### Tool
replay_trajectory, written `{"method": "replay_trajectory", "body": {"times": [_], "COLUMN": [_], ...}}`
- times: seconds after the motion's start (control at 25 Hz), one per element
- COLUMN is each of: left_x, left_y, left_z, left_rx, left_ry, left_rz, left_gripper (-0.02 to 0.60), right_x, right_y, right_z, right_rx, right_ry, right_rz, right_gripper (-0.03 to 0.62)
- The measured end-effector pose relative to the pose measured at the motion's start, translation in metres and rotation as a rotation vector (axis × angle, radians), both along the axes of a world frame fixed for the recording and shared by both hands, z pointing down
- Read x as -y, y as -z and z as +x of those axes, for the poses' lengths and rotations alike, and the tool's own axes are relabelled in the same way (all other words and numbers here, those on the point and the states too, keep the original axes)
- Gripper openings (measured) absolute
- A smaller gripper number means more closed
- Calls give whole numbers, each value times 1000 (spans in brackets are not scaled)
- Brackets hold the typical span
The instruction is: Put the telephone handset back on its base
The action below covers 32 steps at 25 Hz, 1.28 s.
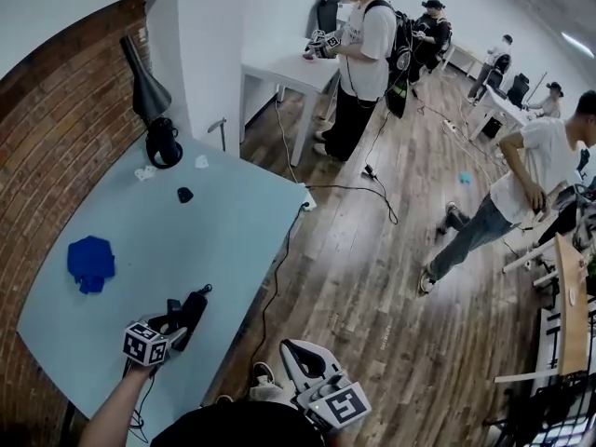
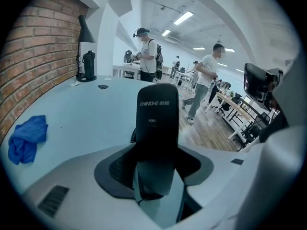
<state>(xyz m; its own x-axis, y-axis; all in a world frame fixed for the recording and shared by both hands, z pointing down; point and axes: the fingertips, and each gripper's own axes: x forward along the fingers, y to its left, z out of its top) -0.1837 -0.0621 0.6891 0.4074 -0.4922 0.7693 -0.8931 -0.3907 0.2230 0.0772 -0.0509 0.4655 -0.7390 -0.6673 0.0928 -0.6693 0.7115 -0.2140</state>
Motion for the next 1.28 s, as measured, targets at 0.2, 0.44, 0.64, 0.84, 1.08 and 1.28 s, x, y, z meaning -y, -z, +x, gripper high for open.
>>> {"method": "replay_trajectory", "body": {"times": [0.2,0.44,0.64,0.84,1.08,1.28], "left_x": [9,15,16,17,24,25], "left_y": [-4,-14,-28,-45,-55,-54], "left_z": [7,13,13,10,9,10], "left_rx": [7,9,33,67,132,142], "left_ry": [-11,-22,-24,13,67,58], "left_rz": [-5,-24,-67,-107,-113,-107], "left_gripper": [258,256,242,230,221,235], "right_x": [3,6,11,15,16,17], "right_y": [-2,-5,-3,-2,-5,-6], "right_z": [11,22,31,35,39,42], "right_rx": [1,3,2,-6,-11,-11], "right_ry": [-23,-51,-74,-80,-89,-89], "right_rz": [-1,-2,10,12,1,0], "right_gripper": [21,21,21,21,21,21]}}
